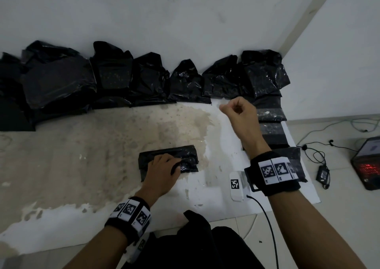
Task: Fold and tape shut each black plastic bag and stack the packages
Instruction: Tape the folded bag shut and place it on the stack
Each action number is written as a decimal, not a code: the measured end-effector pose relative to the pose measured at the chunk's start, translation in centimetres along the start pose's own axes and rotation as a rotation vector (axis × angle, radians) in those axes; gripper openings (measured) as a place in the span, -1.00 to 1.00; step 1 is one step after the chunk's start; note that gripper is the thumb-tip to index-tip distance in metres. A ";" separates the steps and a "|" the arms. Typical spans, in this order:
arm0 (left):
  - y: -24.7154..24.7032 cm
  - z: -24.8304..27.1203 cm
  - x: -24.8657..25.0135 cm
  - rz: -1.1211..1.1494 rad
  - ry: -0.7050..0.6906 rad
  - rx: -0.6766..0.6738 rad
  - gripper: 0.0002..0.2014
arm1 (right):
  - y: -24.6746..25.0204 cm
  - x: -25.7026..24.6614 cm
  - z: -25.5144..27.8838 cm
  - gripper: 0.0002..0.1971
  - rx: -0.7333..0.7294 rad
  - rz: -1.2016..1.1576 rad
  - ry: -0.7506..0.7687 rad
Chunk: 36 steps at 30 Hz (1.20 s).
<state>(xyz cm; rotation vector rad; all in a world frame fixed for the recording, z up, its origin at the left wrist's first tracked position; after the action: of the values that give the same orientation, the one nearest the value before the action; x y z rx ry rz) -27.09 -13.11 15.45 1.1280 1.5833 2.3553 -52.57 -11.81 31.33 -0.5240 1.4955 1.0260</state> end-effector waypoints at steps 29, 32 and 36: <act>3.8 -1.7 -0.7 0.889 0.314 -0.067 -0.20 | -10.8 2.5 3.8 -0.79 -0.615 0.371 0.175; 4.7 -1.7 -0.4 0.789 0.242 -0.093 -0.44 | -13.0 2.9 5.0 -0.79 -0.687 0.432 0.188; 4.8 -1.5 -1.3 0.772 0.226 -0.052 -0.68 | -14.3 3.9 5.3 -0.80 -0.717 0.404 0.118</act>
<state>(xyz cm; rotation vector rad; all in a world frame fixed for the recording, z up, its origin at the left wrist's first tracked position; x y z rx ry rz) -25.50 -17.07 18.49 1.7572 1.2674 3.0542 -38.95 -13.82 23.76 -0.8075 1.3339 1.9002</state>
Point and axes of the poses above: each hand's wrist, its own z-axis away from the middle knuckle, its own y-axis out of the back of the hand, x = y × z, the point moved 8 cm from there along -z, towards the middle knuckle, and after that the axes turned 2 degrees about -x, right-handed, at the moved point
